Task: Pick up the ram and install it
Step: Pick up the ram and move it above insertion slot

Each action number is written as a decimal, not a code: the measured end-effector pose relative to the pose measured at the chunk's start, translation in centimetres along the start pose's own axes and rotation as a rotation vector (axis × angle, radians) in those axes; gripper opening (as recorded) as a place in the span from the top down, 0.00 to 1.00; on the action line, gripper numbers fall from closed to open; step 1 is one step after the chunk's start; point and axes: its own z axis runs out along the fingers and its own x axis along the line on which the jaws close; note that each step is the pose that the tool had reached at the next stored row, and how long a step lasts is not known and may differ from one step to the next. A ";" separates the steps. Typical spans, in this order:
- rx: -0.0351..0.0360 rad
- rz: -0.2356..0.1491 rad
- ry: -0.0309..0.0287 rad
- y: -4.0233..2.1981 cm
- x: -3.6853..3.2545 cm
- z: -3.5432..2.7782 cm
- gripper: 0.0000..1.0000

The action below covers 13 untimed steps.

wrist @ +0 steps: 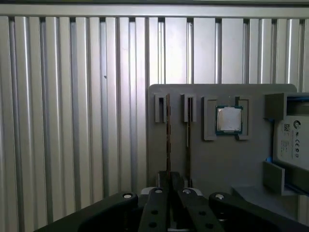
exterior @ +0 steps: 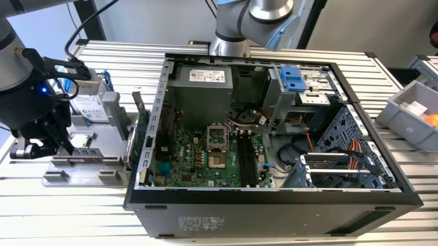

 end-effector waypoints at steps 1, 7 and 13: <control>0.0000 0.000 -0.0001 0.00 0.00 -0.09 1.00; 0.0000 0.000 0.0000 0.01 -0.02 -0.60 1.00; 0.0000 0.000 0.0000 0.01 -0.04 -1.08 1.00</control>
